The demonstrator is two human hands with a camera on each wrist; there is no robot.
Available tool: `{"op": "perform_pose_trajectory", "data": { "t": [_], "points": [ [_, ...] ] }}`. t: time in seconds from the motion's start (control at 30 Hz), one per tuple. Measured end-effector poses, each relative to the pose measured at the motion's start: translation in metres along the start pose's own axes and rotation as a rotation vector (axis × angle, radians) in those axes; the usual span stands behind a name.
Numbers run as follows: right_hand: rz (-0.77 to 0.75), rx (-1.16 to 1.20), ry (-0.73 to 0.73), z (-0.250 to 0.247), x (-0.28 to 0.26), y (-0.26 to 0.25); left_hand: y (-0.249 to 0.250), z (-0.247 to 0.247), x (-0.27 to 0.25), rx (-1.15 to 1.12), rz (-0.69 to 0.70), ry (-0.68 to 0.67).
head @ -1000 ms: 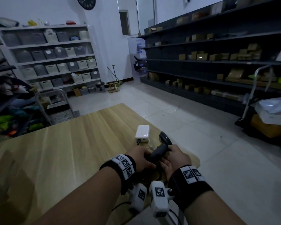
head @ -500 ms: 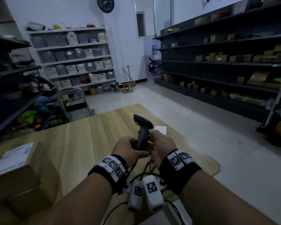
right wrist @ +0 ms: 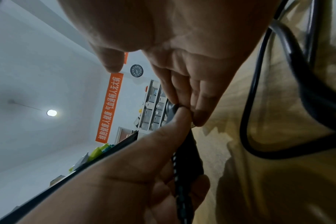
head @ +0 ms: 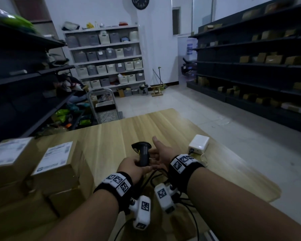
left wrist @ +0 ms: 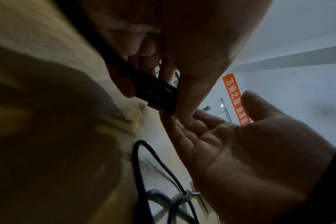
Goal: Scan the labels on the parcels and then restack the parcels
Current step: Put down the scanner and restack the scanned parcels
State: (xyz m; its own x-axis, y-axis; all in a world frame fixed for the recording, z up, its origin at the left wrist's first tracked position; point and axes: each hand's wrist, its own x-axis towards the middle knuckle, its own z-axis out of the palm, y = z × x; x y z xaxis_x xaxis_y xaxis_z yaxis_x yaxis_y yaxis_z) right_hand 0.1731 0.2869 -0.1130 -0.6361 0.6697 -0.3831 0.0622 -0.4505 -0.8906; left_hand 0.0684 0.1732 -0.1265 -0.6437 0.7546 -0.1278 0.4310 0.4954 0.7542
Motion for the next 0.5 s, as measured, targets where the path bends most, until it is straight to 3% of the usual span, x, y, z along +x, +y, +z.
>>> {"op": "perform_pose_trajectory", "data": {
  "t": [0.5],
  "points": [
    [0.015, -0.058, 0.006, 0.005, 0.013, 0.009, -0.020, 0.006, 0.024, 0.149, -0.119, 0.045]
  ]
}}
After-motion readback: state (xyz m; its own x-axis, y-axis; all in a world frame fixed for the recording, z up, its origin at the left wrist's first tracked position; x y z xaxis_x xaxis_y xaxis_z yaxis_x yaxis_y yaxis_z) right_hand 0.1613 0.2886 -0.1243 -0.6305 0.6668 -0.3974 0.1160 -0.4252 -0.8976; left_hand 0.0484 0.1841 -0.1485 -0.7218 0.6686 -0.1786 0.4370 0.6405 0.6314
